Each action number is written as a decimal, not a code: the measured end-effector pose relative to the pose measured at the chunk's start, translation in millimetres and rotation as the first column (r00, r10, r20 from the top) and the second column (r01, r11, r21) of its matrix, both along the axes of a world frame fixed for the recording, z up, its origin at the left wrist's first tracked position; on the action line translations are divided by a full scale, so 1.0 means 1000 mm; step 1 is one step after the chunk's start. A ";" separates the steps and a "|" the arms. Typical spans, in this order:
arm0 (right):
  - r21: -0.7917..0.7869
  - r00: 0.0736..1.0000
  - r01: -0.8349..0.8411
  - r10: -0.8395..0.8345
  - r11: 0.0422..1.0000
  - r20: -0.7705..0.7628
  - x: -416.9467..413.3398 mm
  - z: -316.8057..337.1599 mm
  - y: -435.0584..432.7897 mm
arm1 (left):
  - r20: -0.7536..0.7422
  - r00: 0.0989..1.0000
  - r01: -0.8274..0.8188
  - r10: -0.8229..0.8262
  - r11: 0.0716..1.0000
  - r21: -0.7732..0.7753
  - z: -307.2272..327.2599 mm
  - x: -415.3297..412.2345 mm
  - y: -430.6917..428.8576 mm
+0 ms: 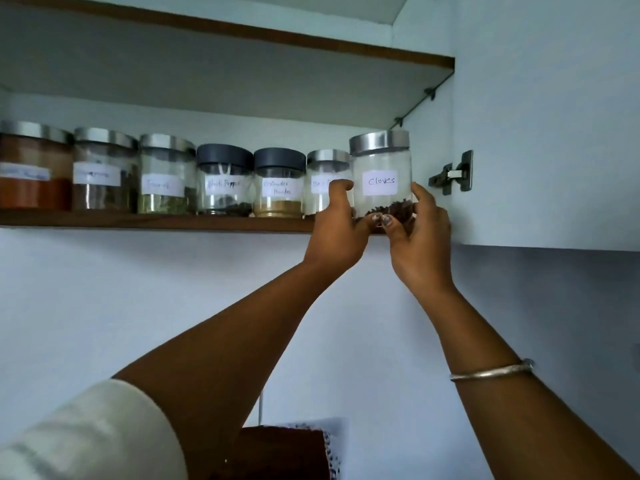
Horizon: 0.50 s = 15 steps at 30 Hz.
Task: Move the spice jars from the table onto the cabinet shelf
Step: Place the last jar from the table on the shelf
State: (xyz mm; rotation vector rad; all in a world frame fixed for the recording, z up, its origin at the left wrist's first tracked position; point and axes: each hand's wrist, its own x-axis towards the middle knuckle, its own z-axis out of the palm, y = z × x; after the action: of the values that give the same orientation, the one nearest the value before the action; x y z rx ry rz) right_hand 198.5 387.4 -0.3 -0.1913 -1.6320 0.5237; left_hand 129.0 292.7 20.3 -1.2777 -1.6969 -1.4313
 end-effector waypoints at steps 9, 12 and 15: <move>0.044 0.999 -0.034 0.033 0.998 0.009 -0.025 0.011 0.034 | -0.063 0.991 -0.118 0.116 0.993 -0.029 0.009 -0.020 0.038; 0.058 0.999 -0.007 0.004 0.998 0.045 -0.030 0.012 0.038 | -0.135 0.973 -0.197 0.188 0.979 -0.057 0.008 -0.020 0.044; 0.057 0.996 0.053 -0.057 0.997 0.074 -0.035 0.015 0.042 | -0.203 0.947 -0.270 0.248 0.959 -0.090 0.005 -0.019 0.047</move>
State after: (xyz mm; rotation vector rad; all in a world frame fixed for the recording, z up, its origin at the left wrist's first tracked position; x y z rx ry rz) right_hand 163.7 429.4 14.6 -0.2173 -1.7081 0.4333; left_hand 109.8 340.1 25.2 -1.1598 -1.7638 -1.0377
